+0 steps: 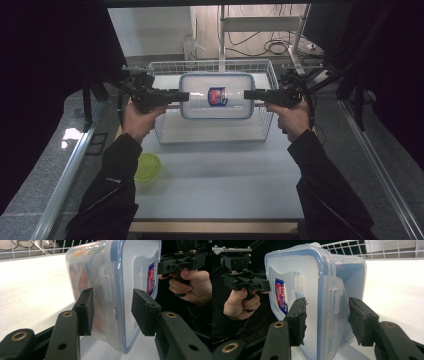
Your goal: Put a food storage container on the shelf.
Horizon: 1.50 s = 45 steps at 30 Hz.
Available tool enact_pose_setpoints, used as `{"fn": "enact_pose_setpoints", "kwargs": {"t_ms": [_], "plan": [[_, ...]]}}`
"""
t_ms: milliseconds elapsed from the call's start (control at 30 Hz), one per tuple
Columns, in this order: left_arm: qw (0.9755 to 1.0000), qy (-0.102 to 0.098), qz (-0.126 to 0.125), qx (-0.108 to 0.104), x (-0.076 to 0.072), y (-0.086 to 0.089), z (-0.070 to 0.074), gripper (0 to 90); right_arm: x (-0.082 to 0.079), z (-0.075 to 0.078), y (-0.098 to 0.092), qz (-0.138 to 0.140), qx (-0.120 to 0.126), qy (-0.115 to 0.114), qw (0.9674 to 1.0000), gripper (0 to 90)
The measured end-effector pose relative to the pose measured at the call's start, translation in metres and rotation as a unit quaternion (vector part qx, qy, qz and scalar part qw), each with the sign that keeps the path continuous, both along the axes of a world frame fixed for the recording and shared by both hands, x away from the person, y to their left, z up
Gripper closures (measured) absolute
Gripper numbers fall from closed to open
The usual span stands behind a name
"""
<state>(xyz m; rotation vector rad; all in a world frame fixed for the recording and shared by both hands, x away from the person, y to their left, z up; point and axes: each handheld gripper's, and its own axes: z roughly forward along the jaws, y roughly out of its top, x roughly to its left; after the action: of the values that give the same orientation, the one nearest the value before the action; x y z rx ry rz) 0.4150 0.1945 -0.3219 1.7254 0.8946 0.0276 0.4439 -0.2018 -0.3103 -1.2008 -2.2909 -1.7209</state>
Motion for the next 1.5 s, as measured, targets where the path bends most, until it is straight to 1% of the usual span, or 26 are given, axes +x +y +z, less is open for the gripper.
{"fn": "enact_pose_setpoints", "kwargs": {"t_ms": [133,167,200,233,267,300,333,367,400,500,567,600,633,733,767,800,900,1033,1100,1167,1233,1267,1300,1433,1467,1500], "plan": [[1.0000,0.000,0.001,-0.002,0.009,0.001,0.004,54.1,0.009,0.003,0.001,-0.002,0.004,0.001,1.0000,50.0],[1.0000,0.000,0.001,-0.002,0.009,0.001,0.004,54.1,0.009,0.003,0.001,-0.002,0.004,0.001,1.0000,50.0],[1.0000,0.001,0.002,-0.003,0.011,0.001,0.005,54.1,0.014,0.005,0.001,-0.003,0.007,0.002,1.0000,50.1],[1.0000,-0.001,0.002,-0.002,0.014,0.002,0.006,54.1,0.014,0.005,0.001,-0.003,0.007,0.002,1.0000,50.1],[1.0000,0.002,0.003,-0.006,0.018,0.003,0.007,54.1,0.018,0.007,0.002,-0.005,0.008,0.003,1.0000,50.1],[1.0000,0.002,0.003,-0.006,0.018,0.003,0.007,54.1,0.018,0.007,0.002,-0.005,0.008,0.003,1.0000,50.1],[1.0000,0.003,0.004,-0.008,0.022,0.003,0.007,54.1,0.023,0.009,0.003,-0.006,0.007,0.000,1.0000,50.1],[1.0000,0.003,0.004,-0.008,0.022,0.003,0.007,54.1,0.023,0.009,0.003,-0.006,0.007,0.000,1.0000,50.1],[1.0000,0.005,0.004,-0.007,0.027,0.004,0.008,54.0,0.027,0.011,0.004,-0.009,0.008,0.000,0.9999,50.1],[0.9999,0.009,0.008,-0.012,0.032,0.005,0.008,54.0,0.033,0.013,0.005,-0.015,0.013,0.005,0.9998,50.1],[0.9998,0.010,0.009,-0.012,0.034,0.005,0.008,53.9,0.035,0.014,0.005,-0.016,0.014,0.005,0.9998,50.1],[0.9998,0.014,0.010,-0.011,0.038,0.006,0.008,53.9,0.039,0.014,0.007,-0.018,0.016,0.009,0.9997,50.1],[0.9998,0.014,0.010,-0.011,0.038,0.006,0.008,53.8,0.039,0.014,0.007,-0.018,0.016,0.009,0.9997,50.1],[0.9997,0.019,0.016,-0.007,0.043,0.010,0.007,53.6,0.046,0.011,0.010,-0.018,0.019,0.017,0.9995,50.1],[0.9996,0.019,0.018,-0.012,0.044,0.011,0.007,53.5,0.047,0.010,0.011,-0.019,0.019,0.018,0.9995,50.1],[0.9996,0.019,0.019,-0.011,0.044,0.011,0.007,53.4,0.049,0.009,0.012,-0.019,0.025,0.021,0.9993,50.4],[0.9995,0.020,0.020,-0.012,0.045,0.012,0.007,53.3,0.051,0.009,0.012,-0.018,0.025,0.021,0.9993,50.5],[0.9996,0.012,0.021,-0.016,0.048,0.015,0.003,52.7,0.056,0.009,0.014,-0.015,0.027,0.022,0.9993,50.4],[0.9996,0.008,0.021,-0.016,0.048,0.014,0.003,51.9,0.058,0.007,0.014,-0.015,0.026,0.018,0.9994,49.7],[0.9997,-0.002,0.025,-0.005,0.048,0.012,0.003,50.5,0.058,0.007,0.015,-0.017,0.022,0.015,0.9995,49.0],[0.9996,-0.003,0.028,-0.002,0.047,0.011,0.003,49.3,0.058,0.008,0.017,-0.019,0.013,0.009,0.9997,47.9],[0.9995,-0.005,0.029,0.006,0.048,0.010,0.004,48.7,0.058,0.009,0.018,-0.020,0.010,0.006,0.9997,47.8],[0.9994,-0.003,0.032,0.008,0.047,0.009,0.005,48.3,0.059,0.009,0.018,-0.021,0.008,0.005,0.9997,47.7],[0.9990,-0.006,0.040,0.021,0.047,0.007,0.006,46.3,0.059,0.008,0.019,-0.022,0.007,0.004,0.9997,47.5],[0.9985,-0.007,0.045,0.031,0.047,0.007,0.007,45.8,0.059,0.008,0.019,-0.023,0.008,0.004,0.9997,47.4],[0.9985,-0.007,0.045,0.031,0.047,0.007,0.007,46.0,0.059,0.008,0.019,-0.024,0.006,0.004,0.9997,47.2]]}}
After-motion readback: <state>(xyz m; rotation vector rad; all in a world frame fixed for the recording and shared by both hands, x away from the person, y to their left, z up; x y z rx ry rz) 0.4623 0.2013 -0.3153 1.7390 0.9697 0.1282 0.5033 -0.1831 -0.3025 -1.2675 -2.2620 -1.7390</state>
